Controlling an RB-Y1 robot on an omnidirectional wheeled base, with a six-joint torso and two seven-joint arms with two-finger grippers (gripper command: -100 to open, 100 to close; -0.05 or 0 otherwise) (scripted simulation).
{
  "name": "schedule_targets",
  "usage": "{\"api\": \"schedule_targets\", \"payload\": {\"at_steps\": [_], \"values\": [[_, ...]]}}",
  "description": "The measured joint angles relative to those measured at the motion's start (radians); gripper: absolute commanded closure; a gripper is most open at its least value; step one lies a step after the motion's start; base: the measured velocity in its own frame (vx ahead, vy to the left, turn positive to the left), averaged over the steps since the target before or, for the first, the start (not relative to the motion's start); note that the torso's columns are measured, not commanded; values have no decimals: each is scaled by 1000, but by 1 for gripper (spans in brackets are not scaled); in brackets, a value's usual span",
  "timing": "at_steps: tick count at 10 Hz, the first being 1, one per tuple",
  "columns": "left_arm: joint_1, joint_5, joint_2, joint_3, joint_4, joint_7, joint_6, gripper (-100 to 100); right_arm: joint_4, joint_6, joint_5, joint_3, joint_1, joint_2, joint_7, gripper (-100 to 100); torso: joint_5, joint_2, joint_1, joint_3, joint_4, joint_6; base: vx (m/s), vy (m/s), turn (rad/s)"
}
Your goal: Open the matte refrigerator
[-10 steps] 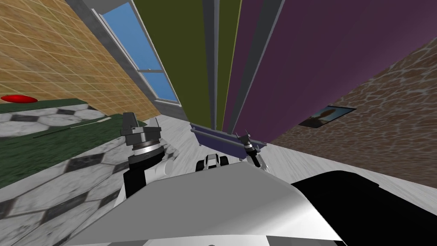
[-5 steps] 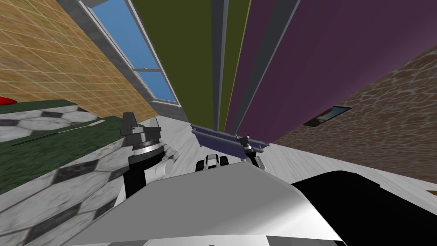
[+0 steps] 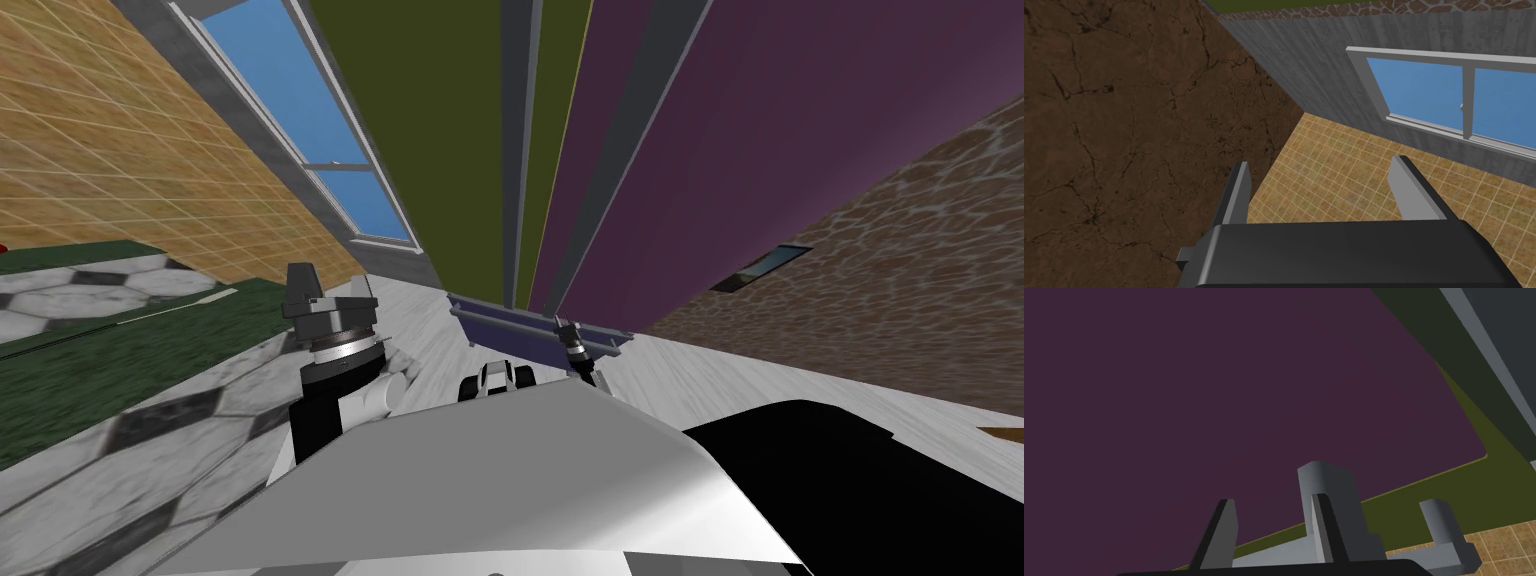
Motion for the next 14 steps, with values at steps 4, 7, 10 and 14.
{"api": "schedule_targets", "payload": {"at_steps": [4, 7, 10, 14], "values": [[0, 0, 0, 0, 0, 0, 0, 0, -11, 16, 4, -15, 3, 35, 12, -100, 2, 2, -4, 1, 4, 2, 17, 11, -25], [0, 0, 0, 0, 0, 0, 0, 0, -29, 56, 4, -17, -15, 21, -13, 100, 3, 7, -11, 3, 6, 8, 14, 16, 6], [0, 0, 0, 0, 0, 0, 0, 0, -6, 21, 11, -5, 4, 42, 14, 100, 4, 13, -11, 6, 9, 11, -58, -37, 62], [-1, 0, 0, 0, 0, 0, 0, 0, -9, 1, 36, 52, -1, -15, -52, 100, 7, 18, -11, 9, 14, 15, -232, -120, 124]]}}
